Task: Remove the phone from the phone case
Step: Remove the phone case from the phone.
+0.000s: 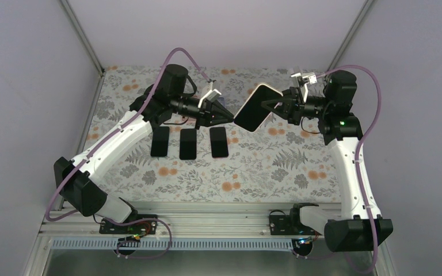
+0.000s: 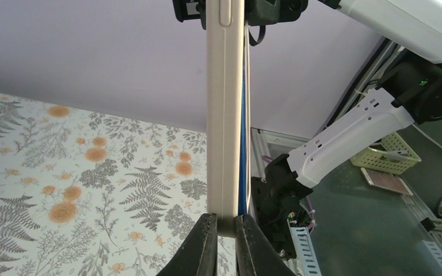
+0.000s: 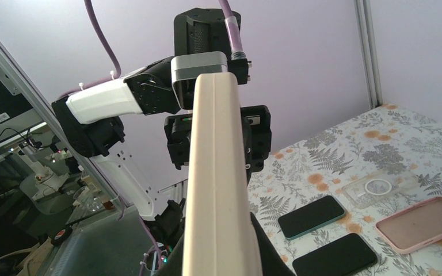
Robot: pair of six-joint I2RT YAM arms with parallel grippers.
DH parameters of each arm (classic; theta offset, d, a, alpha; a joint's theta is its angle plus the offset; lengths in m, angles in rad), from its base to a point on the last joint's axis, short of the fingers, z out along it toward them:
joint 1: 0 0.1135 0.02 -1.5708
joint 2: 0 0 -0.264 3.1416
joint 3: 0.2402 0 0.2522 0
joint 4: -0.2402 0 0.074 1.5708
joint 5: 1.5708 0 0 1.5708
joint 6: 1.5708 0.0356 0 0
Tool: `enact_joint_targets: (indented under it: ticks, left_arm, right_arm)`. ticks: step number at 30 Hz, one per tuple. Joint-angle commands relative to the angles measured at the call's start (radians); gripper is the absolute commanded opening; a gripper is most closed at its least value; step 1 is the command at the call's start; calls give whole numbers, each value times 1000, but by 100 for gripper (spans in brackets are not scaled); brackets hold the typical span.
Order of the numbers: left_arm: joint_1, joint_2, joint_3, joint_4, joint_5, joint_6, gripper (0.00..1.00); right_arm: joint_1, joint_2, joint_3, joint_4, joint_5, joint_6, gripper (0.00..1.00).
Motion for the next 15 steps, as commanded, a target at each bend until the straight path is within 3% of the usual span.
enact_joint_targets:
  ticks: [1, 15]
  left_arm:
    - [13, 30, -9, 30, -115, 6, 8]
    - [13, 58, 5, 30, -165, -5, 7]
  right_arm:
    - [12, -26, 10, 14, -198, 24, 4]
    - [21, -35, 0, 5, -254, 20, 4]
